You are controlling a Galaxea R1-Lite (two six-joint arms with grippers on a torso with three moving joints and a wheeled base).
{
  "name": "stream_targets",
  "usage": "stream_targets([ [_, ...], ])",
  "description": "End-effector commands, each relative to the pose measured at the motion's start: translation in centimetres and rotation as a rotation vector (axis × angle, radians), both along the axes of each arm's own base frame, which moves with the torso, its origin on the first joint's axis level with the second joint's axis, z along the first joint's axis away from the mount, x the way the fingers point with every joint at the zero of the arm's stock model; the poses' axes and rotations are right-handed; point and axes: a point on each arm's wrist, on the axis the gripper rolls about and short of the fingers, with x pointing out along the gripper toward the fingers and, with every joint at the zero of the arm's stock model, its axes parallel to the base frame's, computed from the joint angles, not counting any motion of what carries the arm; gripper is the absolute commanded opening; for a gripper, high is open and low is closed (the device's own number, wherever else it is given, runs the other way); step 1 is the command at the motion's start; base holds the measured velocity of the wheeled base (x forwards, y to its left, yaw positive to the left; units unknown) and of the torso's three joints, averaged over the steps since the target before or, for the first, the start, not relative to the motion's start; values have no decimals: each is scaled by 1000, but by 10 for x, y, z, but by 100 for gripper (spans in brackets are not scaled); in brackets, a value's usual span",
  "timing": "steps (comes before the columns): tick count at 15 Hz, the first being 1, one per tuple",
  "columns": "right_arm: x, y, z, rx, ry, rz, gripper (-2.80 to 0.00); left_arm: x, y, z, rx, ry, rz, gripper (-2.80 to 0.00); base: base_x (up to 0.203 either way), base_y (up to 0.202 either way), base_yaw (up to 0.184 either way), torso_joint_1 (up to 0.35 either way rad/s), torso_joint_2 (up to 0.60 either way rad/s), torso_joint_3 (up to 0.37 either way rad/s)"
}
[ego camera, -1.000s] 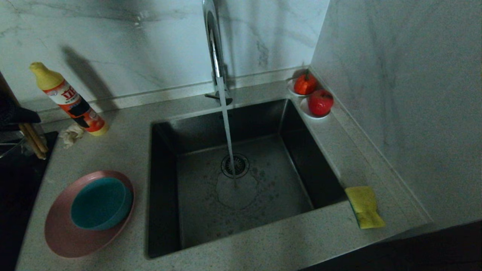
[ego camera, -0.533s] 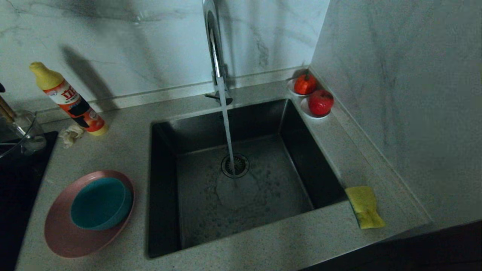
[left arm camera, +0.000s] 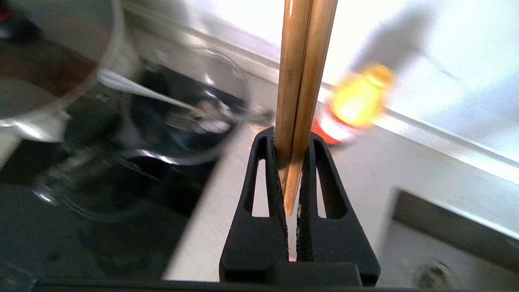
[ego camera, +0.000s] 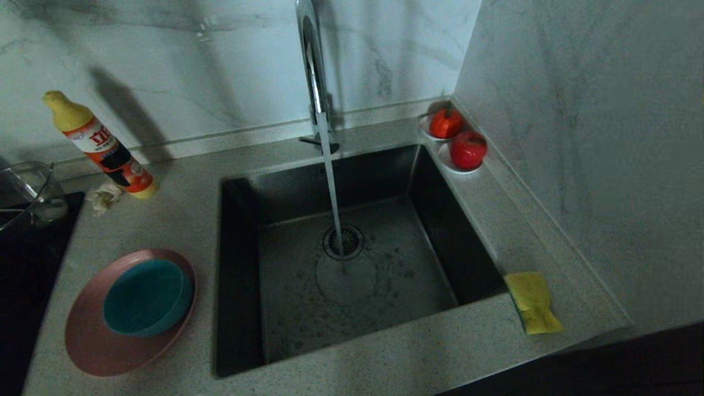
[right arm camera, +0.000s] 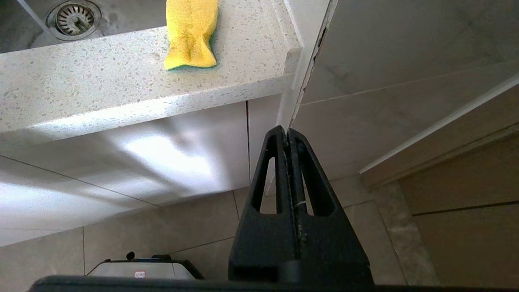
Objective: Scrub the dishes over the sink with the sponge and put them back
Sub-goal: Place the chopsticks on the glass basin
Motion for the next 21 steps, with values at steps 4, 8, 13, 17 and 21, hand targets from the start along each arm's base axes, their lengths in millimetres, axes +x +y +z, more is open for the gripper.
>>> stream_targets([
  [4,0,0,0,0,0,0,-280,41,47,-26,46,32,64,-280,0,0,0,0,0,0],
  [8,0,0,0,0,0,0,-280,65,82,-42,118,4,115,-280,0,0,0,0,0,0],
  [13,0,0,0,0,0,0,-280,95,119,-79,142,34,182,-280,0,0,0,0,0,0],
  [17,0,0,0,0,0,0,-280,116,140,-117,151,28,217,-280,0,0,0,0,0,0],
  [21,0,0,0,0,0,0,-280,131,151,-134,151,16,247,-280,0,0,0,0,0,0],
])
